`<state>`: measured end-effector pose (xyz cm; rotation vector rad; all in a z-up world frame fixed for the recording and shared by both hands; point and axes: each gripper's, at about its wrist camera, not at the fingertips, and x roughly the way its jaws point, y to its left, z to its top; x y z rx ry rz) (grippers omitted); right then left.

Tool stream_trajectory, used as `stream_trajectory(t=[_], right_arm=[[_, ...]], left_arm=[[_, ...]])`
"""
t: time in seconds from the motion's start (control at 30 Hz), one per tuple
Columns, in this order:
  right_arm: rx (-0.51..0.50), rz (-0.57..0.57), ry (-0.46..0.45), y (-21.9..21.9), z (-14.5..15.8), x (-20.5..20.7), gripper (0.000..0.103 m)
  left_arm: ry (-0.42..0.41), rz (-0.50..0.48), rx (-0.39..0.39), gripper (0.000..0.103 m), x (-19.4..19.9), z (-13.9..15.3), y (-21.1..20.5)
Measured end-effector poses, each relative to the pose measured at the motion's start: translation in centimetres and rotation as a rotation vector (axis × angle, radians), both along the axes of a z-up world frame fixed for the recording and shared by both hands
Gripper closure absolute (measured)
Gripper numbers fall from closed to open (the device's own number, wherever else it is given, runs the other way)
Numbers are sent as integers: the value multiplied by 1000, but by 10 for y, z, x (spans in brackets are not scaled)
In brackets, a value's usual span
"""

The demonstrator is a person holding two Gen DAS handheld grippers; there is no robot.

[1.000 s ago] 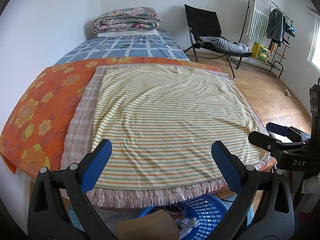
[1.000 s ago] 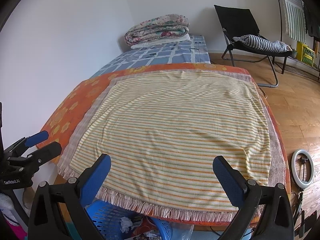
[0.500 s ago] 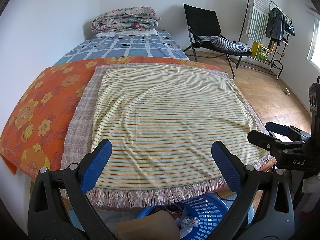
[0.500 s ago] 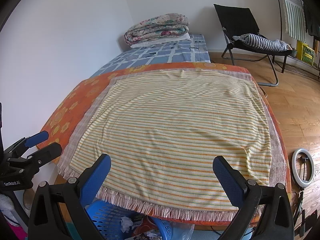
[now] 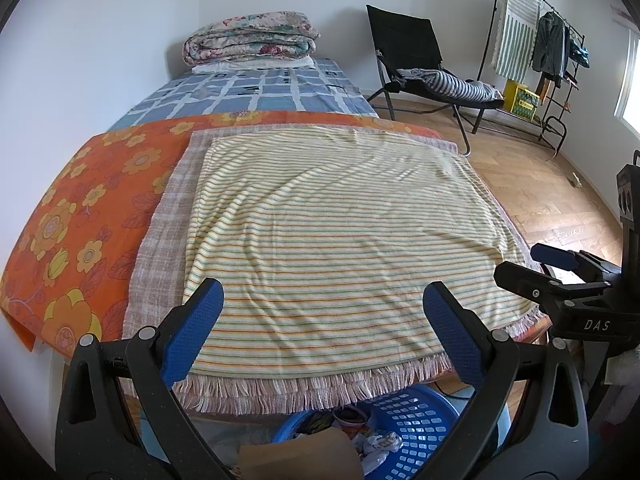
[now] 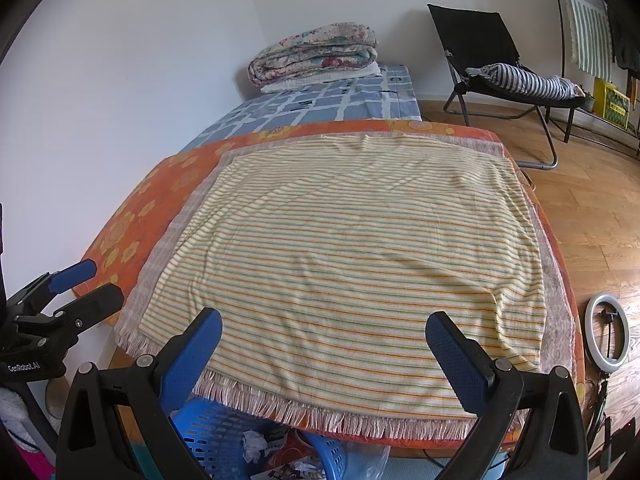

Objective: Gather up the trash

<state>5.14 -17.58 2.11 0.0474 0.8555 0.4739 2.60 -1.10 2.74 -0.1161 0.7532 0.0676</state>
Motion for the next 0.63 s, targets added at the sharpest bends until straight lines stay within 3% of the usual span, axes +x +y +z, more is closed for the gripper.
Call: stream_trajectory(t=[0.63], right_arm=[[7, -9, 33, 0, -6, 1, 0]], left_arm=[[24, 3, -7, 1, 2, -7, 8]])
